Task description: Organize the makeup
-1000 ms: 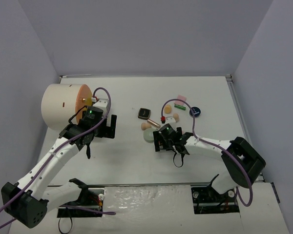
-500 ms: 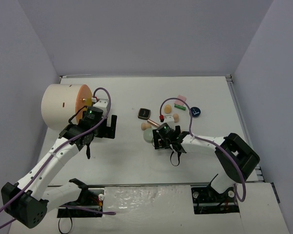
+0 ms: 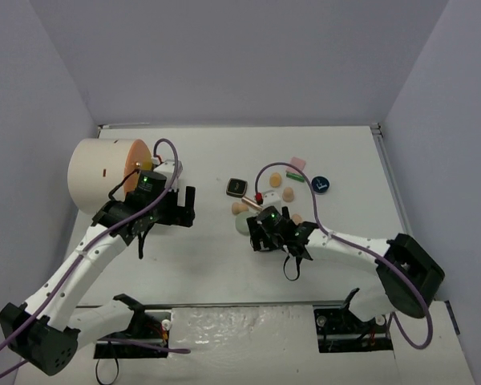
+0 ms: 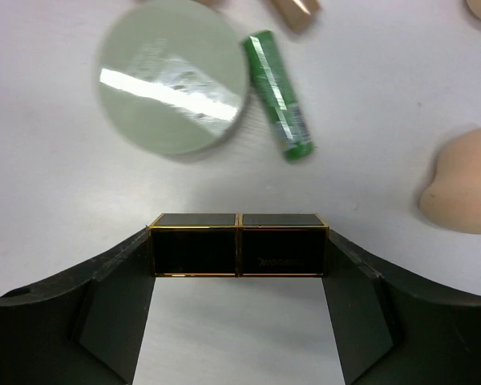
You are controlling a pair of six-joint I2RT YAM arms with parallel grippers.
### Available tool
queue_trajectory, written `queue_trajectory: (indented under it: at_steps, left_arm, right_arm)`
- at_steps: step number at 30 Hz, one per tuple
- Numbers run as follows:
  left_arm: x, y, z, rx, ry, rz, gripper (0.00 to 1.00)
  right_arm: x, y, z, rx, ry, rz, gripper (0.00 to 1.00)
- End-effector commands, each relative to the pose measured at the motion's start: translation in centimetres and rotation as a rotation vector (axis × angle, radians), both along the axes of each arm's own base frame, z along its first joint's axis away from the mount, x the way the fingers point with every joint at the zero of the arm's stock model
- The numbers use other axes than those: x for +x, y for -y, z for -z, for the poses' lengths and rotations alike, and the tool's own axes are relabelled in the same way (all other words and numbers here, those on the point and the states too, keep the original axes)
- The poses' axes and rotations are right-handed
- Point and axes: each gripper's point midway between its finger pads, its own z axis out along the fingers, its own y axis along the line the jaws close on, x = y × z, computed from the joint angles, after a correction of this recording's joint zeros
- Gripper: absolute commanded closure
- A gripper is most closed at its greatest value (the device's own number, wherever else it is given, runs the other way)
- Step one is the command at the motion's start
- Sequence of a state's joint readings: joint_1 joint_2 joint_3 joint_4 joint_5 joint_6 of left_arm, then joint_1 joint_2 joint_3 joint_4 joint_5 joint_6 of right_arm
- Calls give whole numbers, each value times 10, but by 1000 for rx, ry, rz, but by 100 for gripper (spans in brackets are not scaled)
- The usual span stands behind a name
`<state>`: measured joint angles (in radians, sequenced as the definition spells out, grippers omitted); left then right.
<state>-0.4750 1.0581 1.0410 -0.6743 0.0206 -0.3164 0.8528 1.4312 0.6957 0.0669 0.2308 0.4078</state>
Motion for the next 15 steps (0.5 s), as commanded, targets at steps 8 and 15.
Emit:
queue_trajectory:
  at_steps: [8,15]
  left_arm:
    - [-18,80,-96,-425,-46,240,3]
    - [-26,103,-111,-537,-139,278,3]
  right_arm:
    - [-17,-96,-172,272,451,-515,77]
    - [-21,-124,-225,349,600,-668,76]
